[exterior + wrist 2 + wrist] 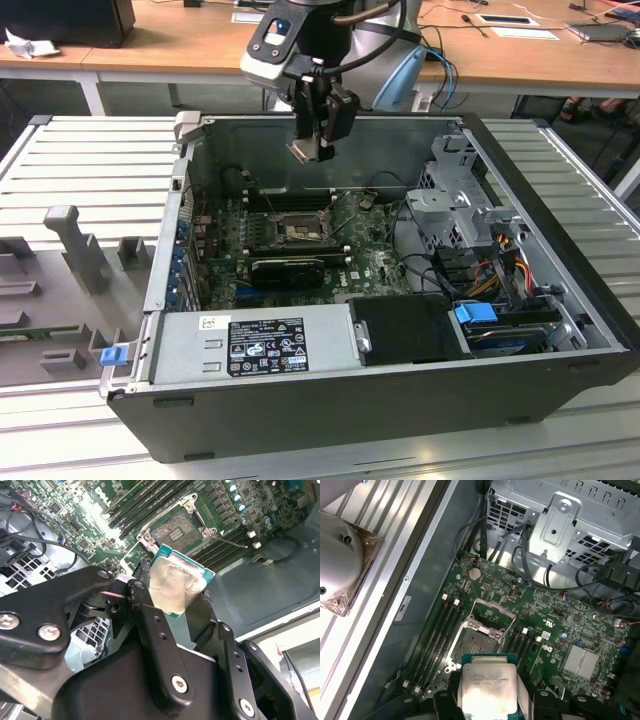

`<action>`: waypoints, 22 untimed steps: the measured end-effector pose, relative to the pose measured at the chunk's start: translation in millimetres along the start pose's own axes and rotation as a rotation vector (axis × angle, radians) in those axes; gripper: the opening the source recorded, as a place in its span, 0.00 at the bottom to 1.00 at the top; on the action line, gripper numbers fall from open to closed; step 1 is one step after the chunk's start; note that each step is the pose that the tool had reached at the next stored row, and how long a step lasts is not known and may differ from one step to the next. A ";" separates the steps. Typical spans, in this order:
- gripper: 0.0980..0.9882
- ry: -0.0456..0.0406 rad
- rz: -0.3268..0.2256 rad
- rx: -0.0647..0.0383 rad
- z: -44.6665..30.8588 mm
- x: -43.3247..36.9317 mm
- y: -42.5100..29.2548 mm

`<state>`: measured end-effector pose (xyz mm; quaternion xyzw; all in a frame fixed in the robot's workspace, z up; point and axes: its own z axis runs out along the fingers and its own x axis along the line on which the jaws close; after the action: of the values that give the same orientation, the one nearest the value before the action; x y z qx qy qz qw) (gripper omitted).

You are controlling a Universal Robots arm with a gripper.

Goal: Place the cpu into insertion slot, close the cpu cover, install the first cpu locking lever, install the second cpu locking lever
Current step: 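Place the cpu into insertion slot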

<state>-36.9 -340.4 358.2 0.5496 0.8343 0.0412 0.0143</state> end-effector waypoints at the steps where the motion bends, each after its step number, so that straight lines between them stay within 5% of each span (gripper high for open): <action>1: 0.48 -0.0003 0.003 0.000 0.0 0.0 0.0; 15: 0.48 -0.0118 0.139 -0.003 0.5 0.0 0.0; 22: 0.48 -0.0126 0.149 -0.003 3.7 0.0 -0.3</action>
<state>-36.9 -340.3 354.4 0.6102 0.7910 0.0400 0.0174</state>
